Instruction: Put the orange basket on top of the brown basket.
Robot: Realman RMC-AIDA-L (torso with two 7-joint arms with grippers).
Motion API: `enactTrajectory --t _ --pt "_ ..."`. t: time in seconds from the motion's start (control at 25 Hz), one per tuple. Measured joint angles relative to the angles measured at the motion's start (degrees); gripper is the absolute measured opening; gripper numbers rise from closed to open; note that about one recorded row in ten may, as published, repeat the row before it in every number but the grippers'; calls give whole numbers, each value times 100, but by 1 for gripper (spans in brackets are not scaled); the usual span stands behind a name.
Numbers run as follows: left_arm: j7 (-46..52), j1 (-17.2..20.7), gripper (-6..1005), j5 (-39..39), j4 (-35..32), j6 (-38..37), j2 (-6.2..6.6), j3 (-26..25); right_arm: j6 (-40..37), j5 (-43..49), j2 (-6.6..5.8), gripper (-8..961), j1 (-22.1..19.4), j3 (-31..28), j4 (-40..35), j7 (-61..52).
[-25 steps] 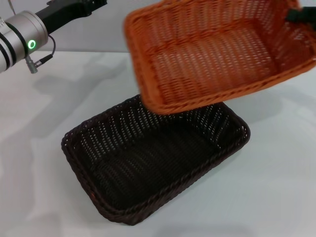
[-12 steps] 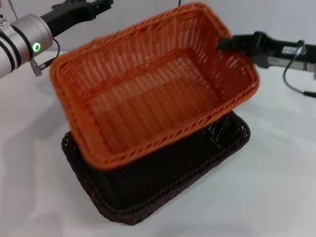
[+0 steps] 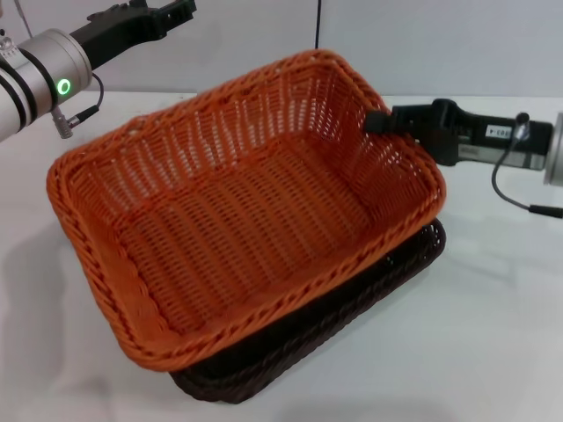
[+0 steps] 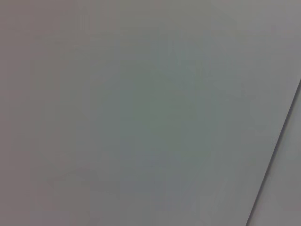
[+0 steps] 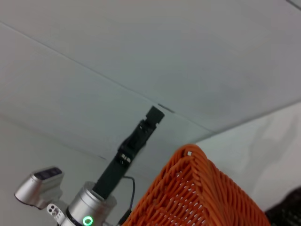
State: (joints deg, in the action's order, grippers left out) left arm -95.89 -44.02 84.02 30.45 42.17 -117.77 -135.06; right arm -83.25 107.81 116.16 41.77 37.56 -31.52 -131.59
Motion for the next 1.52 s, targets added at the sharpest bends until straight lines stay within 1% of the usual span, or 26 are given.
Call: enactTrajectory --t 0.2,0.28,0.32,0.4,0.48,0.6,0.72,0.84,1.0,1.08,1.16,1.28,1.32,1.44,1.48,1.52 --pt "0 -2 849 0 0 -2 0 4 -22 30 -60 227 -225 -1 12 -22" --pt "0 -1 849 0 0 -19 0 6 76 62 -118 228 -290 4 9 -22" --pt "0 -1 849 0 0 -26 0 6 76 62 -118 228 -290 4 9 -22" --pt "0 -2 849 0 1 -45 0 6 153 144 -158 229 -263 59 25 -22" --pt "0 -9 849 0 1 -92 0 3 203 313 -199 230 -145 169 36 -18" --pt "-1 -30 849 0 -2 -155 0 4 218 358 -207 231 -69 269 36 8" --pt "-5 -46 849 0 -4 -171 0 6 281 373 -246 286 2 396 50 10" --pt "-6 -58 849 0 -4 -174 0 6 331 412 -297 342 2 397 64 -1" --pt "-8 -67 849 0 -5 -174 0 -9 422 420 -429 416 -111 343 63 -16" --pt "-9 -72 849 0 -5 -175 0 -23 500 412 -502 466 -194 214 37 1" --pt "-9 -79 849 0 -4 -174 -3 -38 524 402 -539 530 -288 -80 -56 134" --pt "-9 -85 849 -75 -1 -171 -4 -52 522 276 -549 627 -459 -734 -242 657" --pt "-9 -82 849 -141 5 -163 -5 -53 518 88 -549 658 -541 -927 -273 964" --pt "-9 -32 849 -312 24 -132 -6 -55 542 -818 -529 752 -830 -1230 -284 2172" --pt "-9 -16 849 -364 33 -128 -6 -55 574 -1192 -504 783 -946 -1262 -271 2662" --pt "-9 11 849 -444 40 -122 -7 -56 624 -1587 -462 784 -1054 -1269 -266 3158"
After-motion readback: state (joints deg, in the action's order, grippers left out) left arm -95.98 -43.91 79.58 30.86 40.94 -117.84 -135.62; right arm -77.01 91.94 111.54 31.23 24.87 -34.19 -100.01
